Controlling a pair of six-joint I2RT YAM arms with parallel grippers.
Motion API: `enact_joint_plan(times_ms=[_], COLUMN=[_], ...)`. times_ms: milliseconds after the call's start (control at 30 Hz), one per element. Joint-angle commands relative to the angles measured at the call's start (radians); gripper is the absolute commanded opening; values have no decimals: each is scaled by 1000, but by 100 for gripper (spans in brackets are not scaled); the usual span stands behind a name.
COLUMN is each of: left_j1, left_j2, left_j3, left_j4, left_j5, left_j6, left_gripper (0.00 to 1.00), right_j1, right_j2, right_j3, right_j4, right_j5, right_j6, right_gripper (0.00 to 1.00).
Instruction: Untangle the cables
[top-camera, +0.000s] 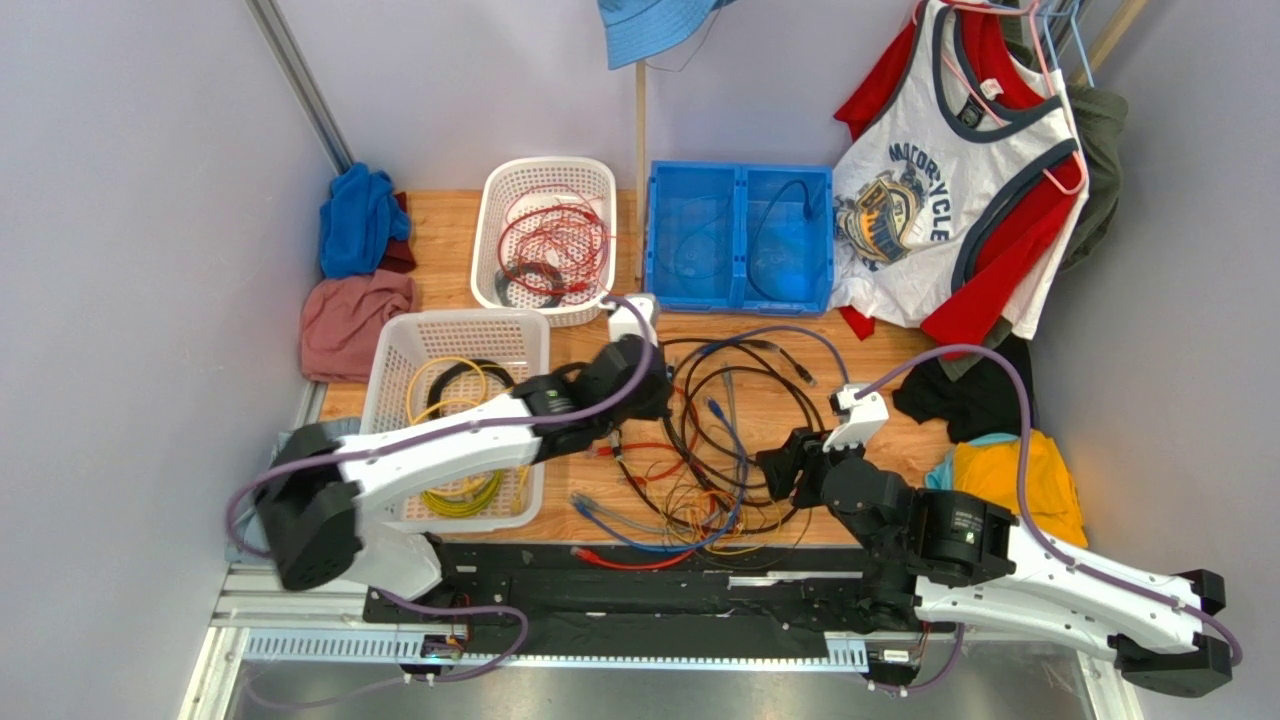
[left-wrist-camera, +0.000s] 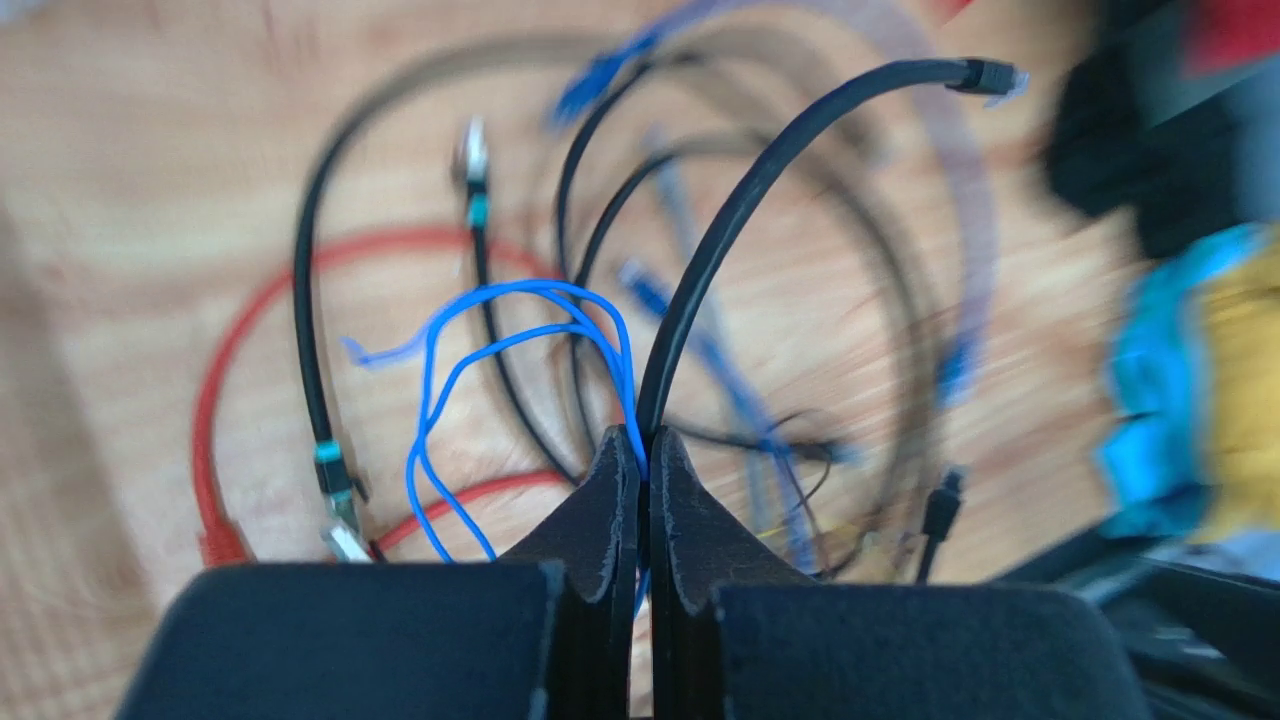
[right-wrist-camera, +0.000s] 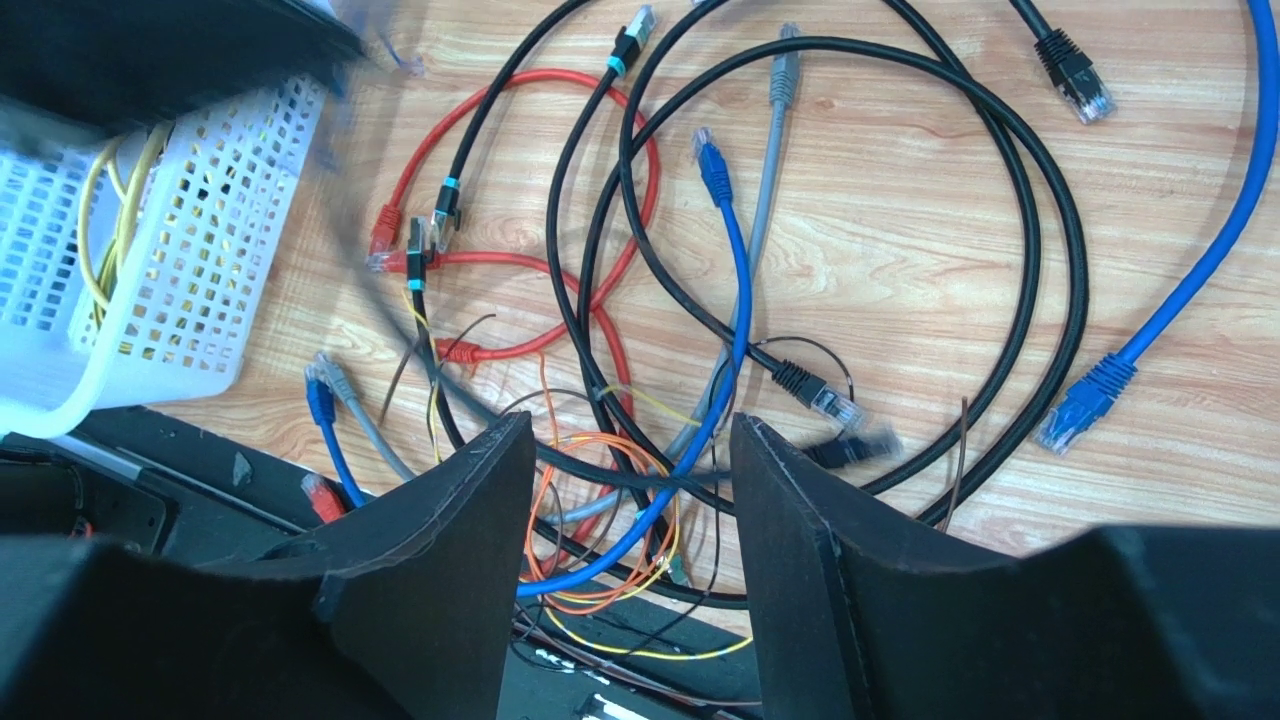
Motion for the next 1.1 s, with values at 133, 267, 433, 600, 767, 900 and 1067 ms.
enact_joint_plan(times_ms=[133, 267, 433, 600, 767, 900, 1067], left_j1=[1, -10, -25, -25, -25, -27, -30], left_j2=[-328, -273, -219, -148, -96, -91, -93], left_j3=[159, 268, 256, 280, 287, 280, 268], left_j4=[-10, -107, -127, -214, -233, -220, -205], left_j5=[72, 140, 129, 33, 23, 46, 94], left_j6=[217, 237, 227, 245, 247, 242, 243], left_gripper=[0, 0, 0, 0, 0, 0, 0], right_j1=[-3, -3, -1, -3, -1, -3, -1], right_j2=[-29, -74, -117, -137, -135, -123, -71], right_j3=[-2, 10, 64, 127, 136, 131, 110], right_j4=[87, 200, 238, 192, 155, 150, 205], right_j5=[-14, -86, -104, -109, -80, -75, -93], right_j6=[-8, -77, -178, -226, -226, -224, -241], right_gripper=[58, 62, 63, 61, 61, 60, 61])
